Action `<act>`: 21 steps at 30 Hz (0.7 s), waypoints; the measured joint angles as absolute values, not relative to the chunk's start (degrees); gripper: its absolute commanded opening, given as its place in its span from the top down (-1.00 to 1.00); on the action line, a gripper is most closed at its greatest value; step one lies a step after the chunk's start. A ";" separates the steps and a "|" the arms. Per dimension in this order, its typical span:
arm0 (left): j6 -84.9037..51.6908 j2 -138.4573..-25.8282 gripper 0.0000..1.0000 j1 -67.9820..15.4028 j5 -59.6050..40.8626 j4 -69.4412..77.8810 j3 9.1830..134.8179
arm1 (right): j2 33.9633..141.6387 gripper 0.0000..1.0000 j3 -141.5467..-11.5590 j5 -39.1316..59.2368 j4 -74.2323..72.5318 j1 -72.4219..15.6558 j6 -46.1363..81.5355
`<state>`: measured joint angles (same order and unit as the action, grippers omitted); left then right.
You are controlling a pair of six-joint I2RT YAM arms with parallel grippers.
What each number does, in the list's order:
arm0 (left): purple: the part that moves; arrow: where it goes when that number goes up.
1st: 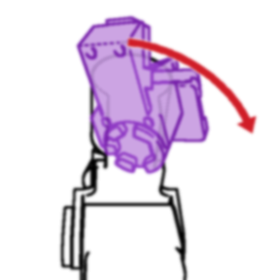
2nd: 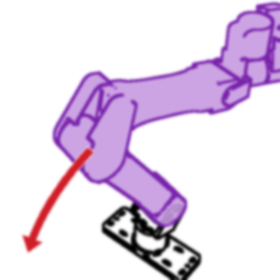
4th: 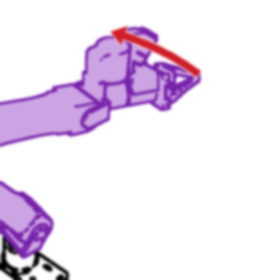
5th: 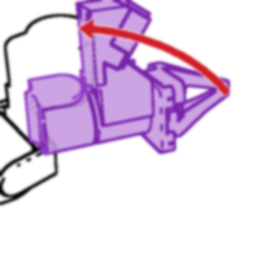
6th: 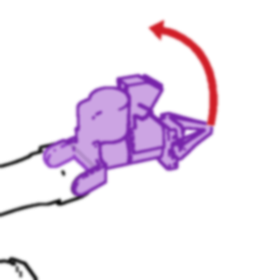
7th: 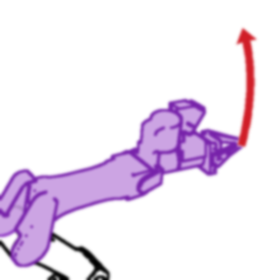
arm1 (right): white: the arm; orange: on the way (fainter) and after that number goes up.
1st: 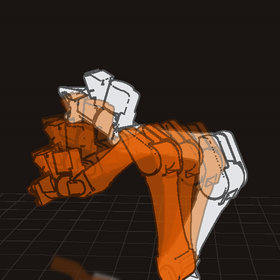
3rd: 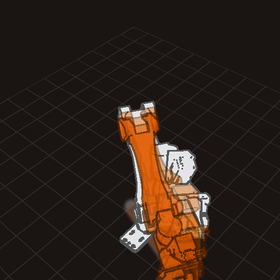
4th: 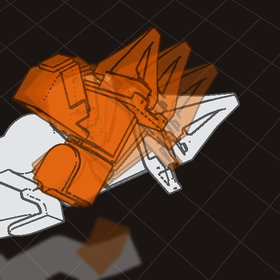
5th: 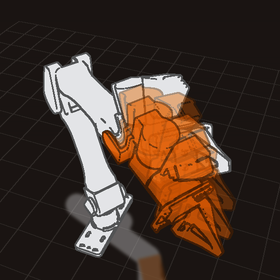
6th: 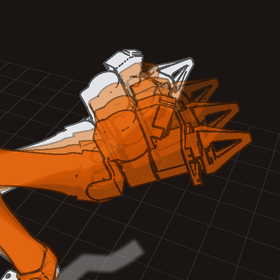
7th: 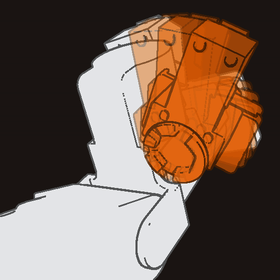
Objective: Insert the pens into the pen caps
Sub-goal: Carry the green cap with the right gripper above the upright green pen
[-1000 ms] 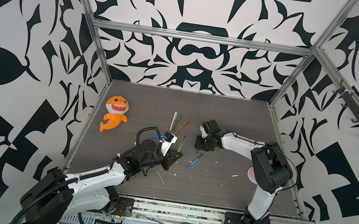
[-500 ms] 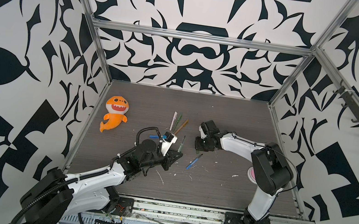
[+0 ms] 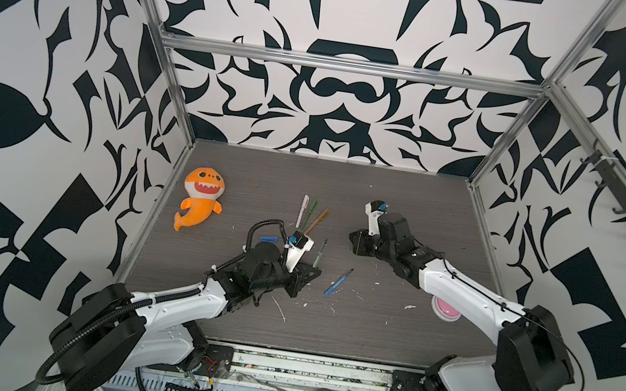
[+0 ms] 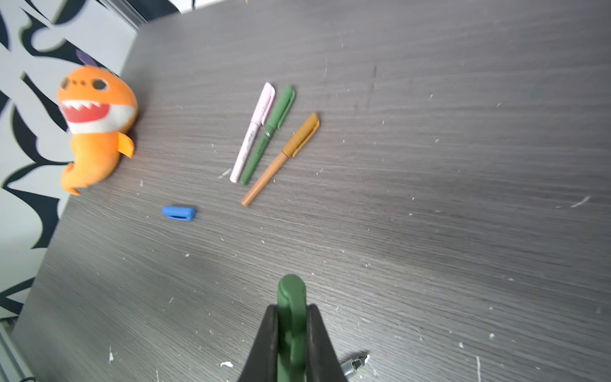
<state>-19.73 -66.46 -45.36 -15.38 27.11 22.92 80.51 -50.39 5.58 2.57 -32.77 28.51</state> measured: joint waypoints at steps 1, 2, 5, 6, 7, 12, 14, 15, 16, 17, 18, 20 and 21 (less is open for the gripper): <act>-19.73 -66.78 0.86 -45.36 -15.62 27.16 23.46 | 79.31 0.79 -49.80 5.30 2.02 -32.77 28.51; -19.70 -67.05 0.86 -45.36 -15.84 27.16 24.10 | 78.22 0.79 -49.23 5.06 1.39 -32.77 28.49; -19.66 -67.68 0.86 -45.36 -16.43 27.03 26.30 | 74.59 0.79 -46.83 4.36 -0.82 -32.77 28.45; -19.64 -67.83 0.86 -45.36 -16.58 26.96 26.94 | 73.49 0.79 -46.02 4.16 -1.54 -32.77 28.42; -19.64 -68.01 0.86 -45.36 -16.71 26.92 27.55 | 72.18 0.79 -44.99 4.01 -2.28 -32.77 28.34; -19.64 -69.06 0.87 -45.36 -17.06 26.76 29.61 | 65.71 0.80 -38.46 3.01 -8.51 -32.77 28.32; -19.75 -69.43 0.87 -45.36 -17.06 26.87 29.78 | 63.57 0.80 -36.47 2.70 -10.50 -32.77 28.32; -19.88 -69.56 0.87 -45.36 -17.06 26.85 29.78 | 62.85 0.79 -36.01 2.70 -11.33 -32.77 28.32; -20.08 -69.84 0.87 -45.36 -17.06 26.98 29.78 | 62.22 0.80 -35.92 2.72 -12.10 -32.77 28.29; -20.25 -70.11 0.87 -45.36 -17.06 27.16 29.78 | 61.65 0.80 -35.92 2.81 -13.32 -32.77 28.29; -20.45 -70.30 0.87 -45.36 -17.06 27.29 29.78 | 61.23 0.80 -35.92 3.01 -14.46 -32.77 28.32; -20.99 -70.81 0.87 -45.36 -17.06 27.68 29.78 | 60.40 0.80 -35.94 4.01 -17.50 -32.77 28.51; -21.12 -70.91 0.87 -45.36 -17.06 27.75 29.78 | 60.31 0.80 -35.99 4.56 -18.90 -32.77 28.75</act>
<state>-21.12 -70.91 -45.36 -17.06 27.75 29.78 60.31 -35.99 4.56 -18.90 -32.77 28.75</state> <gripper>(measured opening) 0.131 0.143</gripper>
